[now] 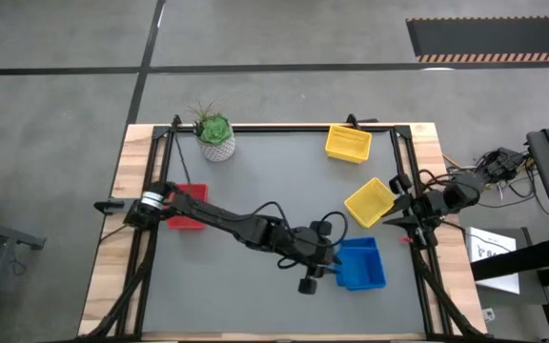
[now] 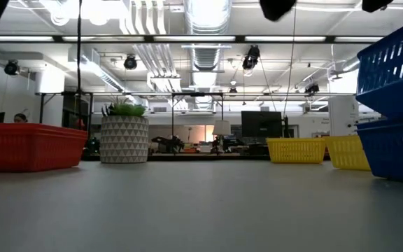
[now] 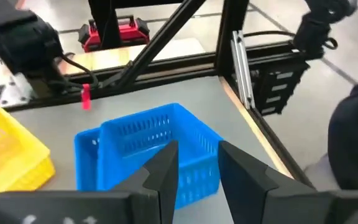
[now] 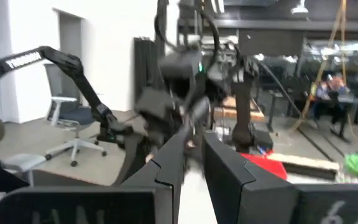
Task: Stack baskets by color
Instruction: Stack the left blue bin on top of the right blue bin
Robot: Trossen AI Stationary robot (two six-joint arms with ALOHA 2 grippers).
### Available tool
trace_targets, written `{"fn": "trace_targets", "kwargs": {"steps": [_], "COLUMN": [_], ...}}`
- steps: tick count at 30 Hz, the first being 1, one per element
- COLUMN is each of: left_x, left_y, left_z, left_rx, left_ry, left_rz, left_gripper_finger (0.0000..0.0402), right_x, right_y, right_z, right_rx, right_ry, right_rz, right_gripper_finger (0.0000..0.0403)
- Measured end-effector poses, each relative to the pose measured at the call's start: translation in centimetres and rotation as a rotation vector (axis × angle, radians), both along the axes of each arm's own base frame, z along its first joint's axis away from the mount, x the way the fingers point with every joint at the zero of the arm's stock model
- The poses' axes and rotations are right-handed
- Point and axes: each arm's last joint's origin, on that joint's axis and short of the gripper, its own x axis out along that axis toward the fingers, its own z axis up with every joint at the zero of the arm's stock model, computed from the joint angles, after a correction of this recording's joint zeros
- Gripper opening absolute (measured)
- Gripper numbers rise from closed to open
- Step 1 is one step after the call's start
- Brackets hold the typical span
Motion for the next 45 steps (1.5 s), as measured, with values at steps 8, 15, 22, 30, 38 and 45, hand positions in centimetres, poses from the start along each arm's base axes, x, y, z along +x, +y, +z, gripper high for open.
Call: {"fn": "trace_targets", "kwargs": {"steps": [8, 15, 22, 30, 38, 45], "left_x": [-5.0, -9.7, -13.6, -16.6, -18.0, -18.0], "left_y": [-0.7, -0.1, 1.5, 3.1, 3.7, 3.7], "left_z": [2.9, 2.8, 2.9, 4.0, 4.5, 4.5], "left_rx": [0.093, 0.169, 0.187, 0.217, 0.210, 0.207], "left_ry": [-0.038, -0.045, -0.106, -0.153, -0.174, -0.173], "left_rz": [-0.078, 0.052, 0.155, 0.273, 0.290, 0.290], "left_gripper_finger": [0.0096, 0.0096, 0.0096, 0.0096, 0.0096, 0.0096], "right_x": [3.0, 6.3, 9.0, 11.6, 13.3, 14.9], "right_y": [1.5, 3.3, 4.9, 7.5, 9.7, 11.2], "right_z": [-0.5, 0.4, 1.6, 3.9, 5.7, 4.2], "right_rx": [0.033, 0.064, 0.232, 0.437, 0.539, 0.555], "right_ry": [0.177, 0.354, 0.699, 1.057, 1.304, 1.517], "right_rz": [-0.089, -0.126, -0.198, -0.299, -0.492, -0.581], "right_gripper_finger": [0.0054, 0.0054, 0.0054, 0.0054, 0.0054, 0.0065]}}
